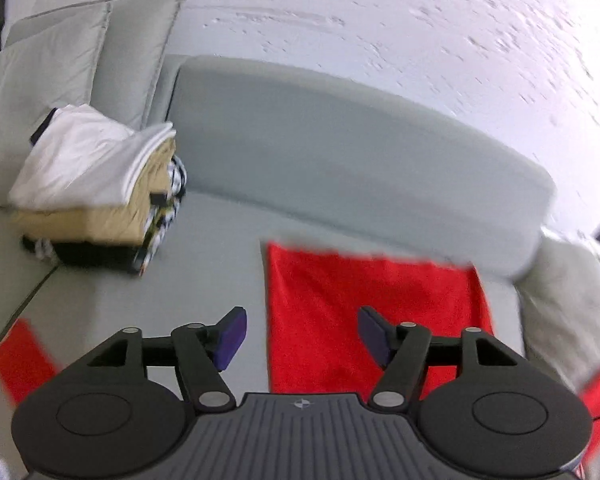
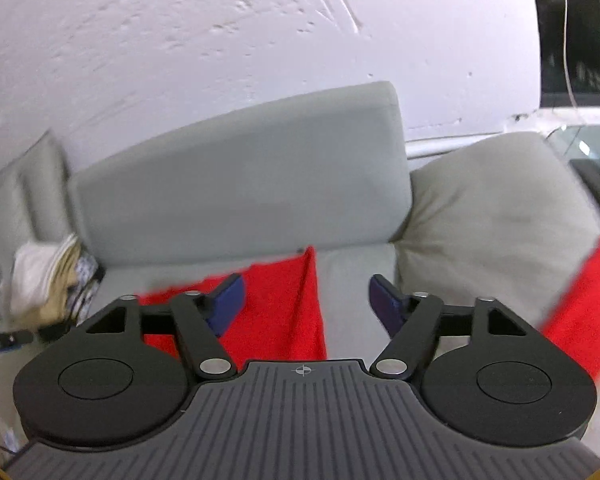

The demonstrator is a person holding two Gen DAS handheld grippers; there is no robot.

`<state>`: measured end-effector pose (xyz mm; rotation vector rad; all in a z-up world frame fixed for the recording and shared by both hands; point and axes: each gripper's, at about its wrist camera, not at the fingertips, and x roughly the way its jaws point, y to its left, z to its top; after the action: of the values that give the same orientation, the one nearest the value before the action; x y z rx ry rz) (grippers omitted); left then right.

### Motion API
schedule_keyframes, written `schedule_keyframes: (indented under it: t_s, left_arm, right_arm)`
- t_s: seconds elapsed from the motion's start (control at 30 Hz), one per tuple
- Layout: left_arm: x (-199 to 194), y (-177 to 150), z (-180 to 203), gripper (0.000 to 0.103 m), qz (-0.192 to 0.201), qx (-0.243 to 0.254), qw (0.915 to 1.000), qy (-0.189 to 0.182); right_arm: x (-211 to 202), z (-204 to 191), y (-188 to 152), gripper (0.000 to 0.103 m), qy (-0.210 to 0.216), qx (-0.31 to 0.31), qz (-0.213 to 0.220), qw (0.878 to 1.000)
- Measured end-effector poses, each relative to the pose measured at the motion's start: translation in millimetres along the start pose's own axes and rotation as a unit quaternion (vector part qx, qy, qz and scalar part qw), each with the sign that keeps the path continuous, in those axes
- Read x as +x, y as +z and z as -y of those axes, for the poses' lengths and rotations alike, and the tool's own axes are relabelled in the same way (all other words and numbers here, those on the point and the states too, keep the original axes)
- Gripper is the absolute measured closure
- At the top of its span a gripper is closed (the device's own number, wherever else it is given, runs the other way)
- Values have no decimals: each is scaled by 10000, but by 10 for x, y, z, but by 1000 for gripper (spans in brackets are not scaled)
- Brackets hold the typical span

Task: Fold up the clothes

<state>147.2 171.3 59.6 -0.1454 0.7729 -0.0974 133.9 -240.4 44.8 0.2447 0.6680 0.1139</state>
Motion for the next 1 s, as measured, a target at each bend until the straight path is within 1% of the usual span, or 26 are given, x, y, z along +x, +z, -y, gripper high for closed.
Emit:
schedule_keyframes:
  t_s: [0.07, 0.1, 0.13, 0.2, 0.23, 0.27, 0.3, 0.33, 0.37, 0.4, 0.47, 0.5, 0.57, 0.6, 0.63, 0.67, 0.7, 0.8, 0.87, 0.93, 0.97, 1.0]
  left_arm:
    - [-255, -264, 90, 34, -51, 79, 9999, -105]
    - [-300, -415, 115, 33, -114, 85, 9998, -151]
    - [-301, -575, 122, 33, -196, 60, 9996, -173]
    - [-231, -916, 178, 34, -416, -43, 9990, -161]
    - [-161, -1097, 210, 39, -542, -97, 9984, -141]
    - [-68, -1272, 242, 47, -644, -120, 9978, -107]
    - [20, -1423, 283, 61, -702, -116, 9974, -60]
    - [107, -1575, 324, 100, -761, -112, 9970, -13]
    - [196, -1708, 361, 103, -817, -131, 9966, 11]
    - [261, -1812, 413, 103, -814, -140, 9966, -6]
    - [379, -1965, 550, 103, -646, 182, 9977, 34]
    - [448, -2019, 596, 103, -669, 322, 9972, 102]
    - [505, -2100, 616, 102, -868, 411, 9951, 221]
    - [524, -2128, 606, 102, -976, 429, 9939, 270]
    - [543, -2157, 596, 102, -1084, 446, 9926, 320]
    - [537, -2179, 590, 102, -1176, 477, 9913, 341]
    - [496, -2195, 591, 102, -1246, 527, 9903, 323]
    - [348, -2333, 665, 103, -1393, 1008, 9847, 295]
    - [257, -2419, 684, 103, -1656, 1158, 9792, 191]
    - [197, -2499, 653, 103, -1961, 1138, 9739, 99]
    - [151, -2519, 612, 100, -1992, 1036, 9745, 11]
    - [73, -2532, 583, 99, -1878, 969, 9774, -88]
  right_arm:
    - [-344, -21, -150, 24, 91, -100, -110, 9998]
    - [-485, -17, -228, 23, 164, -115, -183, 9996]
    - [-565, -18, -316, 23, 261, -65, -316, 9991]
    - [-571, -21, -616, 24, 439, 70, -609, 9972]
    - [-568, -21, -766, 30, 522, 136, -757, 9957]
    - [-478, -14, -919, 52, 536, 165, -938, 9940]
    - [-357, -14, -1098, 70, 547, 161, -1143, 9918]
    - [-198, -7, -1237, 97, 523, 186, -1328, 9896]
    - [12, -11, -1378, 98, 452, 250, -1576, 9861]
    - [132, -59, -1503, 98, 402, 186, -1662, 9851]
    - [369, -157, -1750, 98, 302, 49, -1823, 9828]
    - [447, -215, -1824, 98, 225, -117, -1788, 9835]
    - [553, -313, -1990, 98, -24, -503, -1803, 9823]
    - [570, -331, -2087, 98, -156, -708, -1951, 9781]
    - [513, -320, -2161, 101, -211, -863, -1949, 9768]
    - [454, -308, -2232, 102, -266, -1008, -1952, 9752]
    - [358, -293, -2266, 102, -297, -1021, -2028, 9734]
    - [95, -247, -2371, 101, -361, -1074, -2194, 9690]
    - [-90, -202, -2441, 101, -445, -932, -2313, 9674]
    - [-229, -161, -2458, 101, -509, -724, -2551, 9629]
    - [-300, -140, -2467, 97, -543, -614, -2664, 9604]
    - [-386, -107, -2472, 96, -587, -439, -2693, 9603]
